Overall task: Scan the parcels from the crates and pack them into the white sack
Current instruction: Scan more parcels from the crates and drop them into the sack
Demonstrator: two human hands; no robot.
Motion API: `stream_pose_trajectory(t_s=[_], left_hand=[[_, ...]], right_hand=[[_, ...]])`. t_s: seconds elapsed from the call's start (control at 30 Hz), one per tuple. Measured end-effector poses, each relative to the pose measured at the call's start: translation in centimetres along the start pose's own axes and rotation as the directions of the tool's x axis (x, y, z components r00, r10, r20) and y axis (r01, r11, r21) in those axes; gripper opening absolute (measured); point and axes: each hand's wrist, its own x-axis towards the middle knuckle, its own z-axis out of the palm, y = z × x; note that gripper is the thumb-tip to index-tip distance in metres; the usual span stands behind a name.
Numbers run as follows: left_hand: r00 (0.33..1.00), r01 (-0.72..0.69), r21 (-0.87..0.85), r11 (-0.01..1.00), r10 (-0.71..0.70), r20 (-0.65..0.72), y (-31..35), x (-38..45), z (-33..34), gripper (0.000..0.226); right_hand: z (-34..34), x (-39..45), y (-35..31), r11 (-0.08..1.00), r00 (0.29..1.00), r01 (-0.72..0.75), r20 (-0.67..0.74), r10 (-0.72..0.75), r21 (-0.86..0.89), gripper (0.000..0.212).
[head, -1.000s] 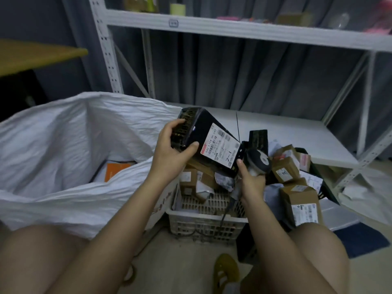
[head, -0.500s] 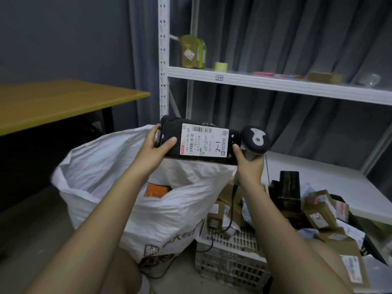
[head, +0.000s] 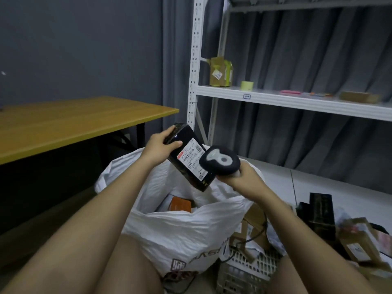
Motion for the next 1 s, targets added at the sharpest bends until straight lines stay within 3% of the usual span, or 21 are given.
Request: stream_pose_trajectory(t_s=[0.13,0.27,0.43,0.5,0.8,0.9,1.0], left_hand=[[1.0,0.019,0.055,0.998,-0.019,-0.005,-0.8,1.4,0.4,0.063],[0.999,0.038,0.07,0.997,-0.037,-0.013,-1.7,2.5,1.0,0.065],[0.999,0.044,0.075,0.996,-0.045,0.001,-2.3,3.2,1.9,0.064],[0.999,0.048,0.083,0.995,-0.048,0.0,-2.4,3.4,2.1,0.065],[0.999,0.049,0.109,0.993,-0.048,-0.011,-3.0,3.4,2.5,0.063],[0.998,0.066,0.2,0.977,-0.067,-0.004,-3.6,3.5,2.5,0.062],[0.994,0.092,0.322,0.942,-0.105,0.023,-4.6,3.6,3.1,0.063]], right_hand=[[0.9,-0.4,-0.2,0.996,0.999,0.012,0.048,-0.008,-0.091,0.039],[0.8,-1.1,0.1,0.967,0.999,-0.014,-0.037,0.004,-0.253,0.035],[-0.3,-1.5,0.2,0.965,0.998,-0.038,-0.067,0.021,-0.26,0.028],[-0.7,-1.5,0.2,0.976,0.998,-0.035,-0.06,0.022,-0.215,0.022],[-0.8,-1.2,0.9,1.0,0.997,0.002,-0.071,-0.004,-0.023,0.043],[-0.8,-0.9,2.0,0.983,0.988,-0.072,-0.127,0.094,0.17,0.027],[-0.9,-1.0,3.3,0.963,0.97,-0.127,-0.175,0.171,0.239,0.019]])
